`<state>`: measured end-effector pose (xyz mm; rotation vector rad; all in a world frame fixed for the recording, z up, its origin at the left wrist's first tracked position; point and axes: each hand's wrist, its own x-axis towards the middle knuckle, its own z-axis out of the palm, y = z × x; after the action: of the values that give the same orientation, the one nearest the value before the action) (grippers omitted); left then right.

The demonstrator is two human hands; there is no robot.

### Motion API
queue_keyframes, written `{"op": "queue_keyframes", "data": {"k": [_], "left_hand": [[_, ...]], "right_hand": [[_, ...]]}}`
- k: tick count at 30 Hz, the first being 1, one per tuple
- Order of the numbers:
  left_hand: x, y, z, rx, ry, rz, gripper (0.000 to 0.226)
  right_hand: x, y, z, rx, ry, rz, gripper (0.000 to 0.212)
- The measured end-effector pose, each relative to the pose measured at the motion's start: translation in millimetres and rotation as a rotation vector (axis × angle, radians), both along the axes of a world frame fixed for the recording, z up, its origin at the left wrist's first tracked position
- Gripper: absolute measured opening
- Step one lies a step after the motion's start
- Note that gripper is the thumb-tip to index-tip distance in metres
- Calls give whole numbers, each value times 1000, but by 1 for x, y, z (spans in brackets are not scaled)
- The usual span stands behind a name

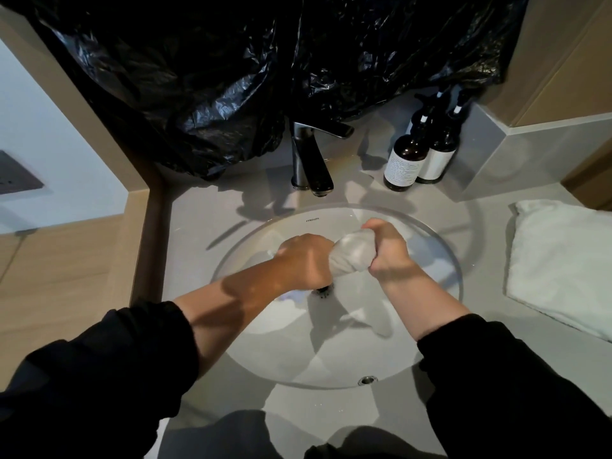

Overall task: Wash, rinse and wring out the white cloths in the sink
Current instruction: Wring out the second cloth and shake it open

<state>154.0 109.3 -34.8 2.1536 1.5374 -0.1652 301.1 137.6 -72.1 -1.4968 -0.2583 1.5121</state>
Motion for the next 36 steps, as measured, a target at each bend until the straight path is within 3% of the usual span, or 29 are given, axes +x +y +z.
{"op": "queue_keyframes", "data": {"k": [4,7,14,18,21,24,28,32,36], "left_hand": [[-16,11,-4,-490,-427,112,21],[-23,11,-18,-809,-625,168,42],[-21,-1,-46,-1177,-914,269,33],[-19,-3,-46,-1137,-896,273,29],[-18,-2,-42,-1133,-908,255,28],[-20,-5,-42,-1158,-973,254,30],[-20,-13,-43,-1251,-1100,247,35],[-18,-17,-40,-1304,-1237,246,34],[-16,-11,-39,-1155,-1067,274,36]], "right_hand": [[-10,-7,10,89,41,23,20],[-13,-10,10,81,5,58,34],[-19,-4,12,53,10,69,47],[-15,0,10,8,-41,105,37],[-12,7,6,-9,-92,62,44],[-13,7,6,-6,5,92,58],[-14,5,4,16,121,39,37],[-15,7,11,49,105,-10,39],[-7,6,14,70,126,83,43]]}}
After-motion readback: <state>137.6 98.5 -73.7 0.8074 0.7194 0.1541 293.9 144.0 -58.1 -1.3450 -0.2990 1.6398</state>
